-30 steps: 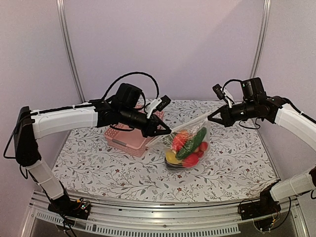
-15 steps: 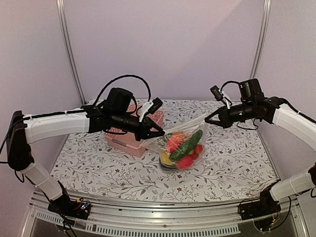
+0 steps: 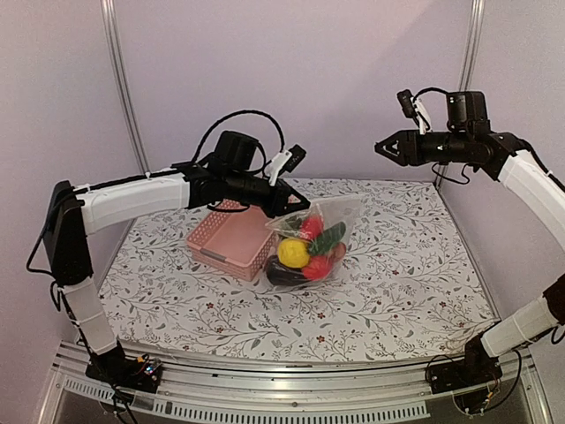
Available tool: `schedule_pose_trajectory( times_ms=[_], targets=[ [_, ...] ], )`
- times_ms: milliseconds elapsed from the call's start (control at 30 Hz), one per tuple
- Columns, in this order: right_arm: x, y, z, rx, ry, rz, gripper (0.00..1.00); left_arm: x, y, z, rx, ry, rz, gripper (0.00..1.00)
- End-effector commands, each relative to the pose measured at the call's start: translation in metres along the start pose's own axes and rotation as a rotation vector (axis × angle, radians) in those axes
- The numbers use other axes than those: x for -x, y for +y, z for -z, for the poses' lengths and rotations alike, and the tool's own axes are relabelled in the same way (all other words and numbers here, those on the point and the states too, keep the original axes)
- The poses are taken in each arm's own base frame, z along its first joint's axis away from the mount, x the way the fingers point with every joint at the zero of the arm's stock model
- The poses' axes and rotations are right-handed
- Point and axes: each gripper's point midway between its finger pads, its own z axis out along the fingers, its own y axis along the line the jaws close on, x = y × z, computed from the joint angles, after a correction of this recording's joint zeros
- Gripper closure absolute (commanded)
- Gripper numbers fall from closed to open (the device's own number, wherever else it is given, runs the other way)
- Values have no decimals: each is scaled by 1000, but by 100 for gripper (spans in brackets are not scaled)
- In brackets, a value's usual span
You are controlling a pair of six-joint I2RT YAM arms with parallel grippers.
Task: Place the food in the zip-top bag and seal the zipper
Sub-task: Place the zipper food storage bag at the center of the board.
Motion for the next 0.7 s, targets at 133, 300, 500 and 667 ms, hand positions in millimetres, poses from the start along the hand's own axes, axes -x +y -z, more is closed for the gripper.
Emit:
schedule_pose_trajectory(
  times_ms=[133, 300, 500, 667],
  targets=[
    [31, -45, 1, -235, -34, -64, 53, 72, -10, -37, -66, -137, -195, 100],
    [10, -45, 1, -233, -1, -87, 52, -16, -31, -82, -152, 37, -171, 100],
    [-17, -39, 3, -204, 40, -127, 52, -111, -101, -139, -293, 214, -125, 93],
    [-23, -33, 4, -174, 49, -152, 51, -165, -114, -133, -283, 333, -33, 68]
  ],
)
